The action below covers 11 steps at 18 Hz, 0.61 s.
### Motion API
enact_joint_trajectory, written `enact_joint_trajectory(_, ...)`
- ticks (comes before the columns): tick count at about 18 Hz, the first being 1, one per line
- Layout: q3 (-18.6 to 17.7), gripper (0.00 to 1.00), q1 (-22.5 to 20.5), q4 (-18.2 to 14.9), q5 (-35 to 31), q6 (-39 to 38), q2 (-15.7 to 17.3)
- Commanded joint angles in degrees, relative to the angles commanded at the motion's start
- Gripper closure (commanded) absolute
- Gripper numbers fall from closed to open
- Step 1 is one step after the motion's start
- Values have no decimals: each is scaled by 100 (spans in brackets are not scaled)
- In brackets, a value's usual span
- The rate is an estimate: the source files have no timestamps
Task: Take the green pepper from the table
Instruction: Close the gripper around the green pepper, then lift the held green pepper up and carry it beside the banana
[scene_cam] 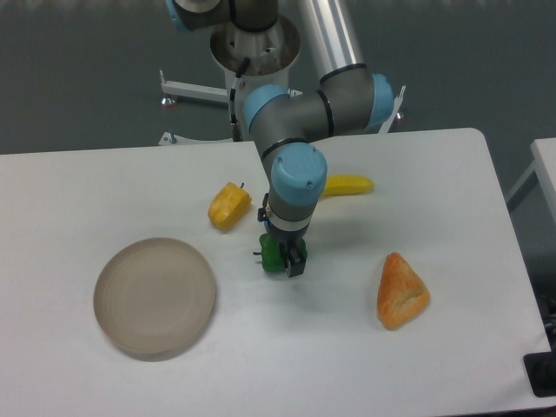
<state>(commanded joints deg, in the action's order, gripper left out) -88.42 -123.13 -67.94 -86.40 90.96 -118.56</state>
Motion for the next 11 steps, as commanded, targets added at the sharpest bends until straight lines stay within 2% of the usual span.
enact_joint_trajectory(2,-61,0,9,-9,-17,150,-9)
enact_joint_trajectory(3,-79,6,9,-9,-44,168,-9)
enact_joint_trajectory(7,-79,45,0,-26,-62,124,26)
enact_joint_trajectory(8,-62,59,0,-52,-1,98,44)
enact_joint_trajectory(11,0,60,-52,-105,-9,71,175)
